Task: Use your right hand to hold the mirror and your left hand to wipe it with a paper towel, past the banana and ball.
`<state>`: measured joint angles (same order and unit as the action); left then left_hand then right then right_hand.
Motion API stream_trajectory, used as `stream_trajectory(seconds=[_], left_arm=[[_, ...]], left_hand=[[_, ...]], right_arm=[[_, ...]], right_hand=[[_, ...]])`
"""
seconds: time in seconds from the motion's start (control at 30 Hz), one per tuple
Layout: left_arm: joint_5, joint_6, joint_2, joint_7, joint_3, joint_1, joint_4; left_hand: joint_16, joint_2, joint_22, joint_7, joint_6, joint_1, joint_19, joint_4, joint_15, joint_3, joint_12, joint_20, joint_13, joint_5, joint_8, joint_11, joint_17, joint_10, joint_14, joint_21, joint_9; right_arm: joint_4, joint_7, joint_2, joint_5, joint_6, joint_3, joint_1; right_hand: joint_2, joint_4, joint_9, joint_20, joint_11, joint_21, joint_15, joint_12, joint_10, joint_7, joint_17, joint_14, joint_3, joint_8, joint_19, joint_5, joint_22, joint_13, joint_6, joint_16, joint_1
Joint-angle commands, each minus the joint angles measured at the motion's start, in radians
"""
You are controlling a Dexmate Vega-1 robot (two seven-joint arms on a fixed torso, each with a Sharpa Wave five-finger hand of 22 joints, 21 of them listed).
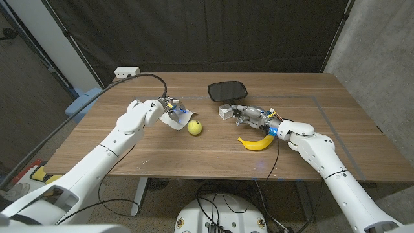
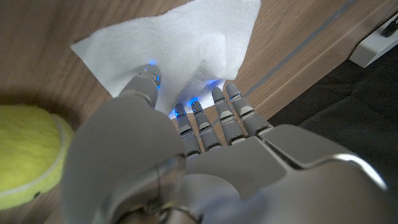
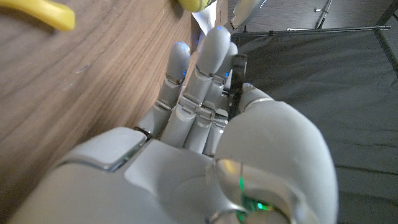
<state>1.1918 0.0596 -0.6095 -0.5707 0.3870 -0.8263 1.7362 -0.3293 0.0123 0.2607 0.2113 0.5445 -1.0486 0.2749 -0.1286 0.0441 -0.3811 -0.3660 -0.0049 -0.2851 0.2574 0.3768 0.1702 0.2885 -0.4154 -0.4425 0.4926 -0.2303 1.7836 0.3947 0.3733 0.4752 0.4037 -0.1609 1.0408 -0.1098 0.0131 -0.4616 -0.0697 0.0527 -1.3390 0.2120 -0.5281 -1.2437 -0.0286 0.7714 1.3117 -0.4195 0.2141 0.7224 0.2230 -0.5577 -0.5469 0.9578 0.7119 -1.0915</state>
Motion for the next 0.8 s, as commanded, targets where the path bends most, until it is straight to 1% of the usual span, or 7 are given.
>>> stream_trajectory(seconds=[0.03,0.13,0.23,0.3,0.4,0.67,0.8], left_arm=[[-0.008,-0.036,0.006,0.24,-0.031,-0.051,-0.023],[-0.025,-0.043,0.011,0.338,-0.051,-0.072,-0.032],[-0.025,-0.045,0.013,0.406,-0.056,-0.079,-0.043],[-0.021,-0.044,0.014,0.439,-0.057,-0.084,-0.045],[-0.017,-0.042,0.017,0.51,-0.062,-0.099,-0.045],[-0.001,-0.014,0.063,0.813,-0.08,-0.129,-0.078],[0.001,-0.02,0.069,0.909,-0.075,-0.126,-0.098]], left_hand=[[-0.072,0.045,0.029,-0.031,0.246,-0.08,0.064,-0.019,0.179,0.0,-0.095,-0.001,-0.033,-0.035,0.097,0.0,0.055,-0.19,-0.198,0.083,0.016],[-0.142,0.063,0.051,-0.069,0.327,-0.143,0.091,-0.031,0.189,0.016,-0.159,0.003,-0.057,-0.058,0.129,0.006,0.126,-0.305,-0.325,0.14,0.024],[-0.206,0.094,0.081,-0.108,0.358,-0.214,0.133,-0.029,0.194,0.041,-0.243,-0.009,-0.108,-0.067,0.13,0.005,0.229,-0.408,-0.423,0.225,0.029],[-0.213,0.099,0.094,-0.144,0.403,-0.226,0.165,-0.024,0.193,0.049,-0.28,-0.012,-0.13,-0.066,0.14,0.012,0.25,-0.456,-0.475,0.268,0.03],[-0.21,0.098,0.102,-0.163,0.426,-0.227,0.182,-0.019,0.191,0.053,-0.296,-0.014,-0.139,-0.065,0.144,0.007,0.257,-0.475,-0.512,0.298,0.03],[-0.199,0.095,0.109,-0.162,0.448,-0.217,0.193,-0.009,0.189,0.058,-0.302,-0.021,-0.137,-0.063,0.145,0.012,0.26,-0.497,-0.546,0.328,0.032],[-0.193,0.092,0.112,-0.164,0.456,-0.216,0.196,-0.008,0.19,0.06,-0.305,-0.025,-0.137,-0.061,0.144,0.016,0.263,-0.507,-0.557,0.342,0.033]], right_arm=[[-0.001,-0.002,0.0,0.0,0.013,-0.002,-0.009],[-0.008,0.002,-0.002,-0.003,0.003,-0.005,-0.01],[-0.009,0.0,-0.003,-0.004,0.003,-0.005,-0.011],[-0.006,-0.005,-0.006,-0.002,0.009,-0.003,-0.011],[-0.009,-0.002,-0.003,-0.007,0.001,-0.005,-0.012],[-0.007,-0.006,-0.004,-0.008,0.004,-0.003,-0.013],[0.0,-0.013,-0.005,-0.016,-0.014,-0.002,-0.007]], right_hand=[[-0.074,0.005,-0.004,-0.14,0.022,-0.006,0.017,0.003,-0.05,0.005,0.004,-0.016,-0.001,-0.002,-0.004,0.006,0.0,-0.004,0.056,-0.001,-0.088],[-0.074,0.006,-0.005,-0.14,0.021,-0.009,0.017,0.004,-0.049,0.005,0.005,-0.015,-0.001,-0.003,-0.005,0.005,0.003,-0.004,0.056,-0.001,-0.089],[-0.074,0.007,-0.006,-0.14,0.022,-0.01,0.017,0.003,-0.047,0.005,0.004,-0.016,-0.001,-0.003,-0.006,0.005,0.006,-0.008,0.056,-0.002,-0.089],[-0.074,0.008,-0.005,-0.14,0.021,-0.013,0.017,0.005,-0.049,0.005,0.005,-0.016,-0.001,-0.004,-0.006,0.005,0.008,-0.005,0.057,-0.002,-0.09],[-0.074,0.008,-0.004,-0.14,0.021,-0.015,0.017,0.005,-0.048,0.005,0.006,-0.014,-0.001,-0.005,-0.007,0.005,0.011,-0.005,0.057,-0.001,-0.091],[-0.073,0.01,-0.006,-0.14,0.022,-0.02,0.017,0.006,-0.049,0.005,0.006,-0.014,-0.001,-0.006,-0.008,0.005,0.017,-0.006,0.058,-0.002,-0.093],[-0.073,0.011,-0.006,-0.14,0.021,-0.022,0.017,0.006,-0.048,0.005,0.006,-0.014,-0.001,-0.007,-0.01,0.005,0.02,-0.008,0.057,-0.002,-0.094]])
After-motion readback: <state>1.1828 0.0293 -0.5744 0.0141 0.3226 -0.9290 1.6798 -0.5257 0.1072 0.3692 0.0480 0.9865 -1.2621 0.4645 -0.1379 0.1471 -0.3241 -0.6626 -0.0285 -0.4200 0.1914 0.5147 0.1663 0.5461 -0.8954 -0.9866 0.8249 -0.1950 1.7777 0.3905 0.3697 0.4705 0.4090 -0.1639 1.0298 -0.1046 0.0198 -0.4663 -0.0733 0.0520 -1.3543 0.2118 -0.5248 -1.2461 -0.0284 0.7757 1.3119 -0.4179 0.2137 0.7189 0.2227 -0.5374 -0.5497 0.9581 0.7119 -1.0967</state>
